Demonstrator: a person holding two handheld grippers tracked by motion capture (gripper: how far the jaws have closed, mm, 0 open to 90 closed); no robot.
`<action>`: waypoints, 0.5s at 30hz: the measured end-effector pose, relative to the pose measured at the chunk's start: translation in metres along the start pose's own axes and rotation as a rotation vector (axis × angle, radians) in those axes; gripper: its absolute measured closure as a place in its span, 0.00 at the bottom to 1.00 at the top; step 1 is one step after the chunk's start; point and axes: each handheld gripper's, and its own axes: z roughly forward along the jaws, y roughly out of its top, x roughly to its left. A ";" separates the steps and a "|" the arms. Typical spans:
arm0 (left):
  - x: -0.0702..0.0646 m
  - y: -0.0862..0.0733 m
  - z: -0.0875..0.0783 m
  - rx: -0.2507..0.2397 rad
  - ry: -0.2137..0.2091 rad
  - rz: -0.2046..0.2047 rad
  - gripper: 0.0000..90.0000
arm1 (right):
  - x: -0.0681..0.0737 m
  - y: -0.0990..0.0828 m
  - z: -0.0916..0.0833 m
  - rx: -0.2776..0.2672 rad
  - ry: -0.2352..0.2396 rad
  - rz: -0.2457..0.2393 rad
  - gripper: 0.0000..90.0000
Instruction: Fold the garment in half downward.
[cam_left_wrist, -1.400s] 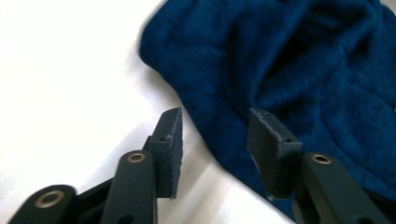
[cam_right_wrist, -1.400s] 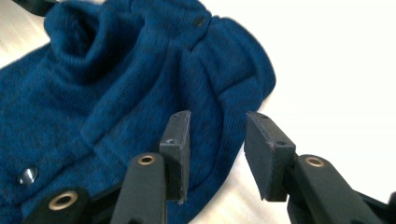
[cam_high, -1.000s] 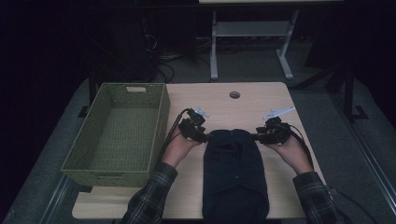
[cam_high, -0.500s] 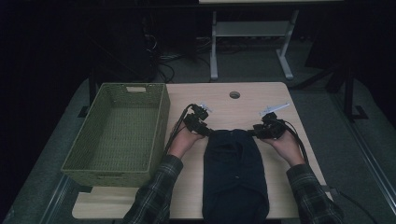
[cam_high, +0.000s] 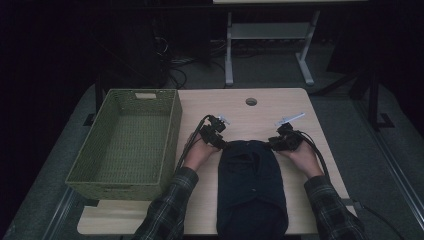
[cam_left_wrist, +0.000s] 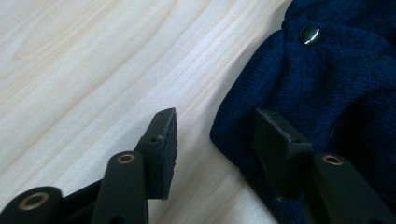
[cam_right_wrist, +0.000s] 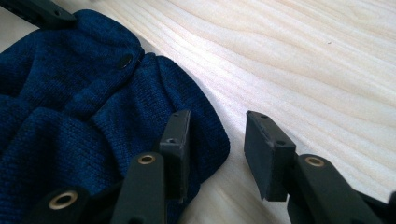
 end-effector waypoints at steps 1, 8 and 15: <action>0.000 0.000 0.000 0.003 -0.006 0.008 0.57 | 0.000 0.000 0.001 0.001 0.004 0.000 0.69; 0.001 -0.002 0.004 0.000 -0.077 0.023 0.71 | -0.002 -0.002 0.003 0.008 0.052 0.034 0.78; -0.001 0.000 0.004 0.009 -0.091 0.028 0.86 | 0.000 -0.001 0.003 0.009 0.062 0.021 0.91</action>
